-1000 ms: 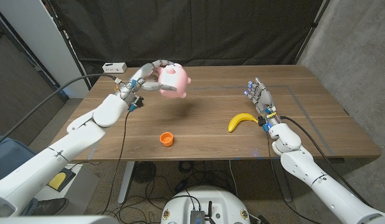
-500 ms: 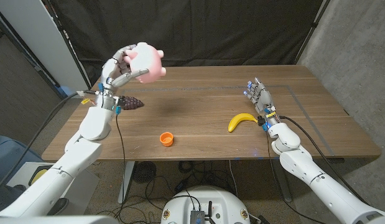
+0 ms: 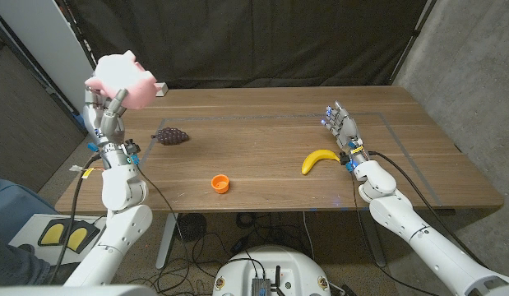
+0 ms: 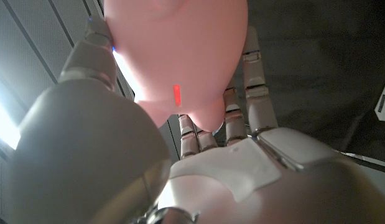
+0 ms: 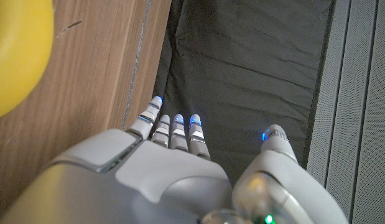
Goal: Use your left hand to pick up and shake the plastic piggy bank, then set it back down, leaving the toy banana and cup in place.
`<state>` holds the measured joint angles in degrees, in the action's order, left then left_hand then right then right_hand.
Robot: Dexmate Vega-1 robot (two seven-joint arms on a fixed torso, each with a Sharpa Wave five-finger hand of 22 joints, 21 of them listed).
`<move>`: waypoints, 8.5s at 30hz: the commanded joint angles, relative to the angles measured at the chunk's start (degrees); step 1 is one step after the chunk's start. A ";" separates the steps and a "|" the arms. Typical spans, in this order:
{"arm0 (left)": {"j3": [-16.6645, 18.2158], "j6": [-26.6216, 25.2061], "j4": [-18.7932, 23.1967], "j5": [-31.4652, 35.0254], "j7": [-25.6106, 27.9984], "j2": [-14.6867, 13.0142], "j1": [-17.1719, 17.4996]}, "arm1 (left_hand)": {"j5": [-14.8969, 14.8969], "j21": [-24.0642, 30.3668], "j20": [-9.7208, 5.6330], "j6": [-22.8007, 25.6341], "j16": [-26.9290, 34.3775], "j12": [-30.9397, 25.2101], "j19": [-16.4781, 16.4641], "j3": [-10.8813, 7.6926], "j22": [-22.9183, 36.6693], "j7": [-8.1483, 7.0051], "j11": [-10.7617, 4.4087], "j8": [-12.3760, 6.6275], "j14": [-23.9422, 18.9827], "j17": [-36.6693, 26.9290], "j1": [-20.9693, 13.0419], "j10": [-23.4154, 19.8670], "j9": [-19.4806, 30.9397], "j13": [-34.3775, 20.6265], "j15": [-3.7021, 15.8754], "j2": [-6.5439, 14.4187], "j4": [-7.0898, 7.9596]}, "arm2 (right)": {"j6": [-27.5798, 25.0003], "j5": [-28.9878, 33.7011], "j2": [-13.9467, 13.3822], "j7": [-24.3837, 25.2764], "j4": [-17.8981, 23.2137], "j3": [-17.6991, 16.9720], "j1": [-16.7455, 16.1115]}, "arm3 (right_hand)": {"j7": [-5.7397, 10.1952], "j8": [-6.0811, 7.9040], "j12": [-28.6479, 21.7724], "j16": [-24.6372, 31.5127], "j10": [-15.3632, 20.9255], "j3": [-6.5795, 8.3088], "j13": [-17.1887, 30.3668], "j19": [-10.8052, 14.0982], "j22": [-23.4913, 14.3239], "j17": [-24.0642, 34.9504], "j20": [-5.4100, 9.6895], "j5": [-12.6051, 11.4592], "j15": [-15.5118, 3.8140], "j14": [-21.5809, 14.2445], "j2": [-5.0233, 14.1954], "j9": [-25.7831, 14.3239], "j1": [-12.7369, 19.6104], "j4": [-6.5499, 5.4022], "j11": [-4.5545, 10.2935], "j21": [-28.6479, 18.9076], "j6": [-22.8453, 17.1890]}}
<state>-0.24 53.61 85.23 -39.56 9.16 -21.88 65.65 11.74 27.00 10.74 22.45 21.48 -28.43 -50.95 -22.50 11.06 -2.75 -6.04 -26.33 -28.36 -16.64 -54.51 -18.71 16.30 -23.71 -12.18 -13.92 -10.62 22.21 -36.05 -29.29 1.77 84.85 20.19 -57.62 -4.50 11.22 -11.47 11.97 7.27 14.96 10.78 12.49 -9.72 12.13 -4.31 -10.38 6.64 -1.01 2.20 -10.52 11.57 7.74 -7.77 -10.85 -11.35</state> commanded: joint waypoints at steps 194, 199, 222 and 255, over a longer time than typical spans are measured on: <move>-26.82 -53.70 23.22 73.80 0.70 -24.79 -19.76 | -0.06 3.32 -9.02 18.04 -2.83 4.45 2.93 -6.84 -0.28 7.34 6.02 3.60 -16.23 0.33 -18.71 -19.84 0.58 -7.18 15.22 21.75 0.99 | 1.32 0.01 -0.61 1.49 1.58 -1.46 -1.83 | -0.98 0.27 -0.46 0.47 2.33 -0.64 0.33 2.47 -0.23 0.03 1.36 0.05 -0.92 -2.01 0.11 -0.32 1.41 0.24 -0.69 -0.70 -1.66; -26.79 -54.17 23.65 72.95 0.87 -25.43 -19.69 | -0.07 3.43 -9.05 18.13 -2.83 4.51 2.88 -6.81 -0.29 7.32 6.07 3.67 -16.30 0.33 -18.72 -19.89 0.53 -7.22 15.40 21.68 0.95 | 1.21 0.05 -0.67 1.43 1.46 -1.38 -1.83 | -1.00 0.21 -0.43 0.45 2.32 -0.67 0.33 2.43 -0.23 0.04 1.32 0.05 -0.93 -2.00 0.12 -0.32 1.39 0.21 -0.69 -0.66 -1.57; -25.19 -56.94 25.41 69.38 -0.21 -28.30 -19.20 | -0.06 3.85 -8.91 18.12 -2.92 4.92 3.07 -6.90 -0.30 7.39 5.96 4.14 -16.39 0.28 -18.83 -19.93 0.42 -7.40 15.28 21.88 0.91 | 1.26 -0.70 -0.61 0.83 1.18 -1.45 -1.99 | -1.03 0.15 -0.35 0.41 2.38 -0.72 0.32 2.47 -0.22 0.04 1.26 0.05 -0.88 -2.10 0.19 -0.32 1.47 0.19 -0.72 -0.59 -1.57; -25.10 -55.41 20.30 60.76 4.80 -25.61 -15.37 | 0.11 0.28 -3.48 12.65 -8.36 10.95 15.63 -3.59 -0.34 7.91 8.34 9.31 -7.00 2.13 -4.79 -13.81 -0.57 -5.32 10.08 23.36 7.73 | 0.77 -0.78 -1.76 1.25 2.73 -1.95 -3.73 | -0.95 0.05 -0.24 0.28 2.42 -0.86 0.32 2.39 -0.22 0.04 1.14 0.06 -0.75 -2.01 0.20 -0.32 1.51 0.14 -0.63 -0.47 -1.48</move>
<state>-25.70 -4.87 109.38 26.95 10.36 -49.71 48.42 11.80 28.14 6.55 36.46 13.91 -18.53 -37.64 -26.45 10.65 4.80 1.59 -18.15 -37.16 -14.66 -62.25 -33.67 15.95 -29.50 -0.81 8.81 -4.50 23.31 -36.86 -30.63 2.54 86.67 18.50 -60.48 -5.41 11.22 -11.91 12.30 9.31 14.35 10.94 14.44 -9.72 11.99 -2.97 -10.38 5.42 -2.86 2.59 -10.52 12.54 8.02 -8.40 -11.31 -12.48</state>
